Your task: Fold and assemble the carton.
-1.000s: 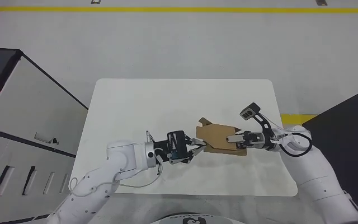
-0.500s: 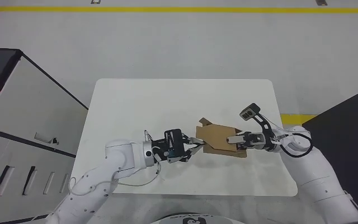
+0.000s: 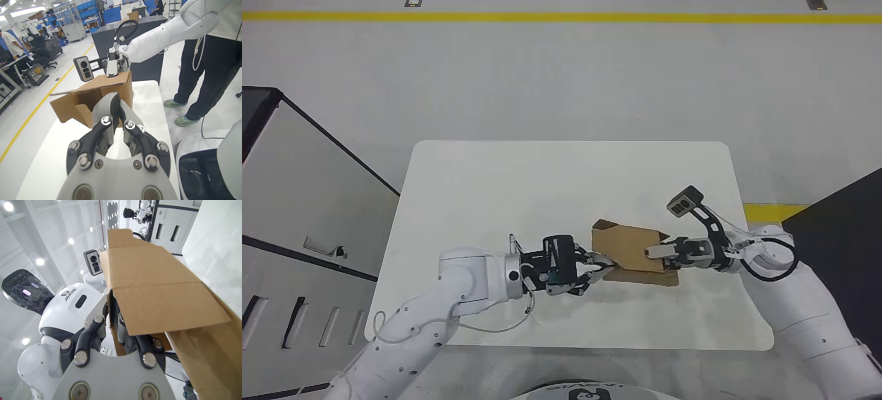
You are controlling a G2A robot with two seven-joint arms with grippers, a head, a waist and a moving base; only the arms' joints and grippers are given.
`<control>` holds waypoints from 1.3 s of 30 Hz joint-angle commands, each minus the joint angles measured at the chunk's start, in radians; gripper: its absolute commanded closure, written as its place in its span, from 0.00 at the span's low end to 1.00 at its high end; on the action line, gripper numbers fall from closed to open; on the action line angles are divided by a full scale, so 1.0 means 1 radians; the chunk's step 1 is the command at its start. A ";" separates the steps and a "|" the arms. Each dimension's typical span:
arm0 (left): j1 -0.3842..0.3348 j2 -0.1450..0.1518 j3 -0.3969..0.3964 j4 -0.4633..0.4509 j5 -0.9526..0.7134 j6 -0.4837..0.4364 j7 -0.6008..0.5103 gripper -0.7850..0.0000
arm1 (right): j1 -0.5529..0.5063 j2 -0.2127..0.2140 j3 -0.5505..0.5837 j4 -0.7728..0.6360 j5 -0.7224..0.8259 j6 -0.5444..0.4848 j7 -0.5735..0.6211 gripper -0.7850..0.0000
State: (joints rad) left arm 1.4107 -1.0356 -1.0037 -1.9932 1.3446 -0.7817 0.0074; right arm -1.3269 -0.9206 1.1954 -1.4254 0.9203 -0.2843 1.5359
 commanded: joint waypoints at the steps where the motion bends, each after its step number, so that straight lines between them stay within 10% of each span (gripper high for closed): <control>1: -0.004 -0.001 0.007 0.001 0.000 0.000 -0.002 1.00 | 0.002 0.001 -0.004 0.003 0.000 0.000 0.000 1.00; 39: 0.023 0.009 -0.055 -0.016 0.002 0.042 0.007 1.00 | 0.018 0.014 -0.042 0.042 0.062 0.000 0.000 1.00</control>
State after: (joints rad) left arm 1.4285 -1.0276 -1.0515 -2.0069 1.3464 -0.7410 0.0131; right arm -1.3090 -0.9078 1.1540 -1.3847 0.9767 -0.2843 1.5359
